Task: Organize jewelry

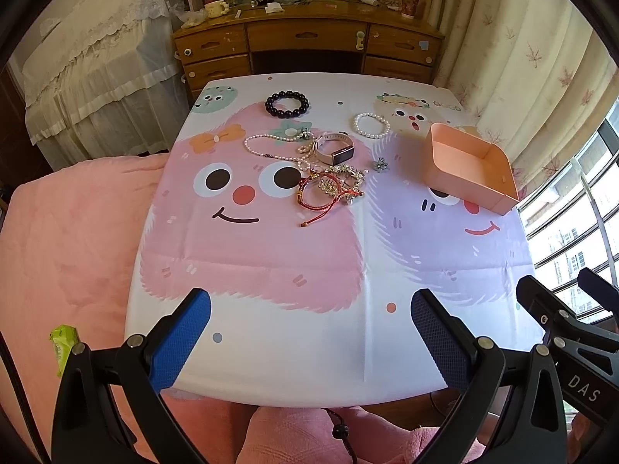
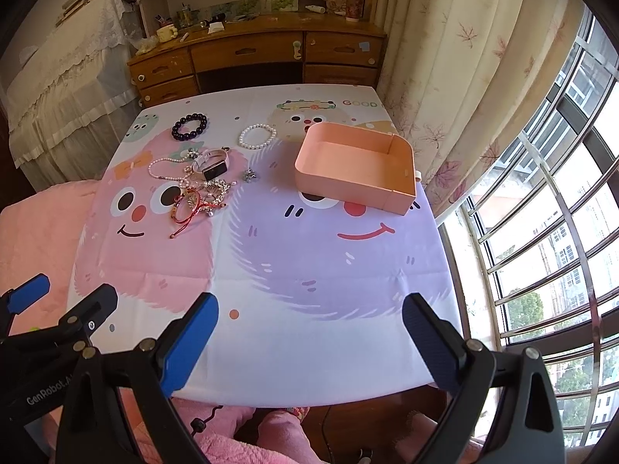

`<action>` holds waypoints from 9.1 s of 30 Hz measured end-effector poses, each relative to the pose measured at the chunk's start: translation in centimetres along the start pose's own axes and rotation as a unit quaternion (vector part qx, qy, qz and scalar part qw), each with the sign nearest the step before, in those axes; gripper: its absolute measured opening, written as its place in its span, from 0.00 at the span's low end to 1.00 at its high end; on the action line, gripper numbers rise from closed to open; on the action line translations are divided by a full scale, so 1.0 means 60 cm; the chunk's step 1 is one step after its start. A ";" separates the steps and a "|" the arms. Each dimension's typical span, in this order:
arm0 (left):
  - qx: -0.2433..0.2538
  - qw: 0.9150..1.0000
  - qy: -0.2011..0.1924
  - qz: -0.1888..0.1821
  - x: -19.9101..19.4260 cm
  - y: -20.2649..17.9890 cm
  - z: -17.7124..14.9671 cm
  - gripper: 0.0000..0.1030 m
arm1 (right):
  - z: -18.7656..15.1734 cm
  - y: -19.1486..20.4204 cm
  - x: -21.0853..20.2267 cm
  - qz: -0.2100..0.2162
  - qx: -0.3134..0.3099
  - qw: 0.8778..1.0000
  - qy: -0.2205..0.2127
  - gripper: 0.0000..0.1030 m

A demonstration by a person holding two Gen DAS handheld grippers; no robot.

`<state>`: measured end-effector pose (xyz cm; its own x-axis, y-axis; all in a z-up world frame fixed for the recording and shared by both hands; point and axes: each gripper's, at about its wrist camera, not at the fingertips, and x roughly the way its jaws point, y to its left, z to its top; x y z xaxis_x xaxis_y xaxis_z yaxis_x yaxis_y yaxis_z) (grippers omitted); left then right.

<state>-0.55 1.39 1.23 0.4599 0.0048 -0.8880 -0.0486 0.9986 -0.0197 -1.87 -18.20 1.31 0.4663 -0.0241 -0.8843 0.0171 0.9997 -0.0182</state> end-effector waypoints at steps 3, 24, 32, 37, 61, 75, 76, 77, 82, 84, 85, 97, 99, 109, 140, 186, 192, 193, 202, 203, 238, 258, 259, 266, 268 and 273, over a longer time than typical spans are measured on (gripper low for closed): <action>0.006 1.000 -0.002 -0.008 0.005 0.012 0.007 0.99 | 0.003 0.012 0.001 -0.006 0.006 1.000 0.011 0.94; 0.029 0.989 0.119 -0.084 0.130 0.195 0.031 0.99 | 0.000 0.165 0.026 0.037 0.043 0.998 0.005 0.94; 0.025 0.984 0.132 -0.121 0.163 0.206 0.101 0.99 | -0.004 0.189 0.047 0.041 -0.050 0.997 -0.047 0.93; 0.000 0.975 0.150 -0.167 0.196 0.198 0.145 0.99 | 0.003 0.193 0.084 0.061 -0.066 0.994 -0.063 0.88; 0.052 0.966 0.183 -0.175 0.414 0.051 0.193 0.34 | 0.048 0.150 0.312 0.116 -0.143 0.983 0.009 0.74; 0.111 0.981 0.123 -0.104 0.400 0.032 0.191 0.07 | 0.063 0.167 0.333 0.111 -0.166 0.980 0.001 0.74; 0.109 0.981 0.122 -0.100 0.399 0.034 0.192 0.07 | 0.064 0.170 0.334 0.108 -0.171 0.979 -0.002 0.74; 0.106 0.982 0.120 -0.098 0.397 0.037 0.193 0.06 | 0.064 0.172 0.334 0.105 -0.176 0.979 -0.005 0.74; 0.089 0.985 0.106 -0.103 0.372 0.068 0.205 0.06 | 0.068 0.184 0.333 0.105 -0.193 0.976 -0.012 0.74; 0.087 0.986 0.102 -0.103 0.363 0.080 0.207 0.06 | 0.070 0.189 0.334 0.104 -0.198 0.974 -0.014 0.74; 0.086 0.986 0.103 -0.103 0.362 0.085 0.209 0.06 | 0.070 0.194 0.334 0.104 -0.200 0.974 -0.015 0.74; 0.048 0.988 0.110 -0.100 0.372 0.133 0.203 0.06 | 0.080 0.255 0.344 0.082 -0.252 0.963 -0.055 0.60; 0.046 0.988 0.111 -0.100 0.372 0.137 0.200 0.06 | 0.080 0.261 0.344 0.069 -0.262 0.960 -0.066 0.58; 0.043 0.987 0.113 -0.103 0.370 0.149 0.196 0.07 | 0.083 0.279 0.345 0.051 -0.302 0.949 -0.070 0.30; 0.032 0.983 0.087 -0.160 0.324 0.199 0.185 0.07 | 0.078 0.253 0.289 0.099 -0.081 0.991 -0.029 0.29; 0.008 0.981 0.039 -0.190 0.233 -0.245 0.306 0.07 | 0.202 -0.206 0.193 0.189 0.007 0.977 -0.099 0.29; 0.016 0.977 0.086 -0.196 0.285 -0.291 0.304 0.28 | 0.205 -0.229 0.234 0.181 0.013 0.981 -0.074 0.31; 0.013 0.977 0.095 -0.190 0.294 -0.294 0.304 0.40 | 0.205 -0.233 0.241 0.177 0.016 0.982 -0.067 0.31; -0.002 0.983 0.094 -0.160 0.299 -0.266 0.302 0.80 | 0.202 -0.251 0.265 0.158 0.037 0.986 -0.045 0.57; -0.002 0.983 0.095 -0.154 0.298 -0.260 0.301 0.80 | 0.201 -0.251 0.264 0.158 0.039 0.986 -0.044 0.57; 0.019 0.984 0.114 -0.132 0.292 0.069 0.239 0.79 | 0.113 0.007 0.197 0.143 0.109 0.984 -0.019 0.56; 0.213 0.944 0.107 -0.229 0.385 -0.020 0.264 0.69 | 0.062 0.148 0.301 0.095 -0.126 0.987 -0.043 0.31; 0.219 0.943 0.110 -0.227 0.389 -0.026 0.261 0.67 | 0.061 0.149 0.304 0.094 -0.125 0.987 -0.040 0.29; 0.229 0.946 0.116 -0.199 0.424 -0.059 0.256 0.57 | 0.073 0.135 0.325 0.081 -0.104 0.991 -0.028 0.23; 0.223 0.950 0.116 -0.187 0.431 -0.059 0.259 0.48 | 0.076 0.133 0.329 0.084 -0.101 0.991 -0.027 0.22; 0.198 0.959 0.086 -0.186 0.423 -0.048 0.273 0.45 | 0.080 0.134 0.342 0.086 -0.104 0.991 -0.022 0.20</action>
<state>25.79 -0.50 -13.74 0.2251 -0.3301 -0.9167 0.4465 0.8712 -0.2041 12.07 -10.72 -14.77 0.4850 0.1506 -0.8614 -0.2462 0.9687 0.0308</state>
